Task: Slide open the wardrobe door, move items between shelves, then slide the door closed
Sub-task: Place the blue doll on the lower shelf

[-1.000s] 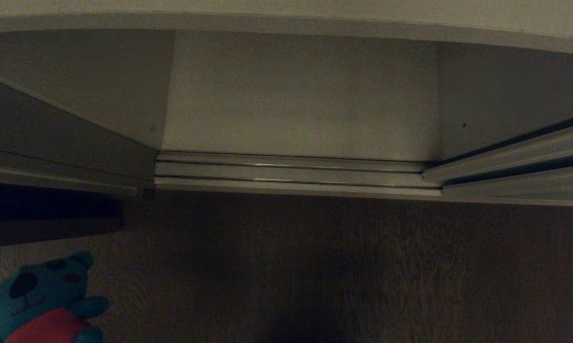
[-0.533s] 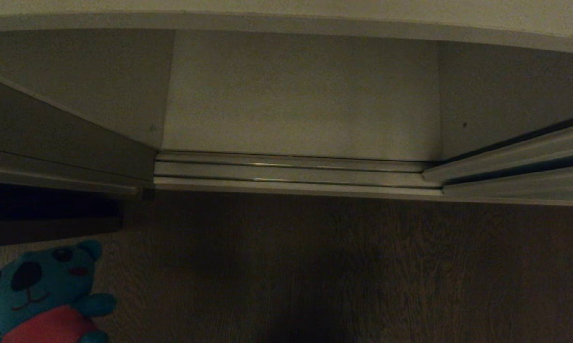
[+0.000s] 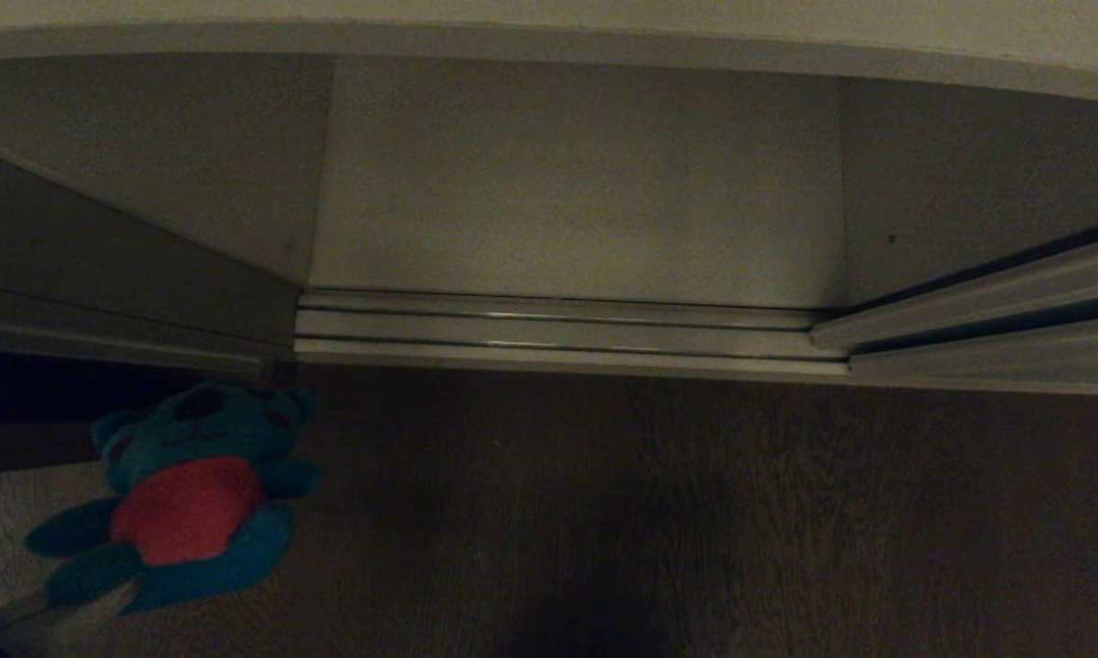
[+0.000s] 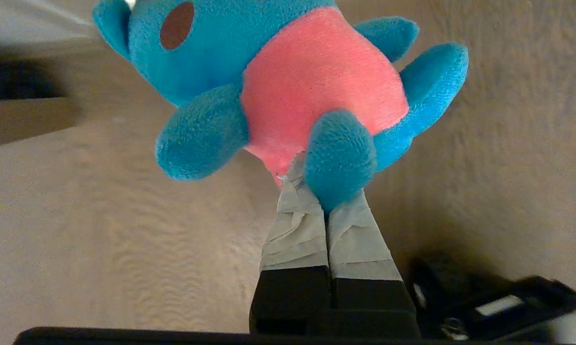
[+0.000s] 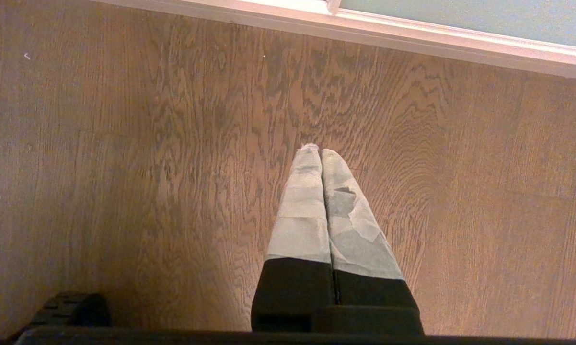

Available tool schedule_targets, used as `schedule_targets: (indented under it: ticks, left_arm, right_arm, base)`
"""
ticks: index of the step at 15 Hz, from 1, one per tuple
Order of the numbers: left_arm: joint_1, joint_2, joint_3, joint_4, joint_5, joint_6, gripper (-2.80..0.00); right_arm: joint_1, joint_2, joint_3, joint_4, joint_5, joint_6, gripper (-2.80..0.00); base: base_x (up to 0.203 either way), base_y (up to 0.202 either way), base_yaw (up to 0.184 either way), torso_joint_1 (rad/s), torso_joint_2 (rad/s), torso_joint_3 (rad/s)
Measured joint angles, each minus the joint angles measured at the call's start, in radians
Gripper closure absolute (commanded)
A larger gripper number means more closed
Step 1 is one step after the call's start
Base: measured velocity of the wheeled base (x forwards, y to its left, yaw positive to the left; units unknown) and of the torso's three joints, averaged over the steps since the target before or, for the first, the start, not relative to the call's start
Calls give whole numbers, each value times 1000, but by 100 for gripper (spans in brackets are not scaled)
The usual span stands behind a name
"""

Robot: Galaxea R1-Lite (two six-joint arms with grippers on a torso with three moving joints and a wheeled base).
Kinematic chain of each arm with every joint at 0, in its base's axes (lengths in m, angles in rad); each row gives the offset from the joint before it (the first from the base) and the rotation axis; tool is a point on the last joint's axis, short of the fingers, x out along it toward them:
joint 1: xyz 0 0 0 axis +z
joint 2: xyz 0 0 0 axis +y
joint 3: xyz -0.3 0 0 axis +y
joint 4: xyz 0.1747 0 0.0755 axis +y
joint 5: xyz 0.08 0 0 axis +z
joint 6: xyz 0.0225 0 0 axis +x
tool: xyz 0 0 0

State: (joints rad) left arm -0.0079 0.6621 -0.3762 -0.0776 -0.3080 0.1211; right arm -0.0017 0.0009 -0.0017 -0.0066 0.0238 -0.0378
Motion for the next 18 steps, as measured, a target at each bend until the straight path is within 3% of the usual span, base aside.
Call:
schedule_targets:
  ticks: [4,8,13,18]
  left_arm:
    - [-48,380,-117,-203,-14,-27,0]
    - [-128,702,-205,-559,106,-56,0]
    - [-156,962,-327,-913,192,-106,0]
    - [-157,1202,-444,-1141,253,-107,0]
  right_arm:
    - [0,0,0,0,0,0,0]
    - [0,0,0,0,0,0,0]
    - [0,0,0,0,0,0,0]
    - [0,0,0,0,0,0,0]
  base:
    - [0,0,0,0,0,0]
    - [0,0,0,0,0,0]
    - [0,0,0,0,0,0]
    - [0,0,0,0,0,0]
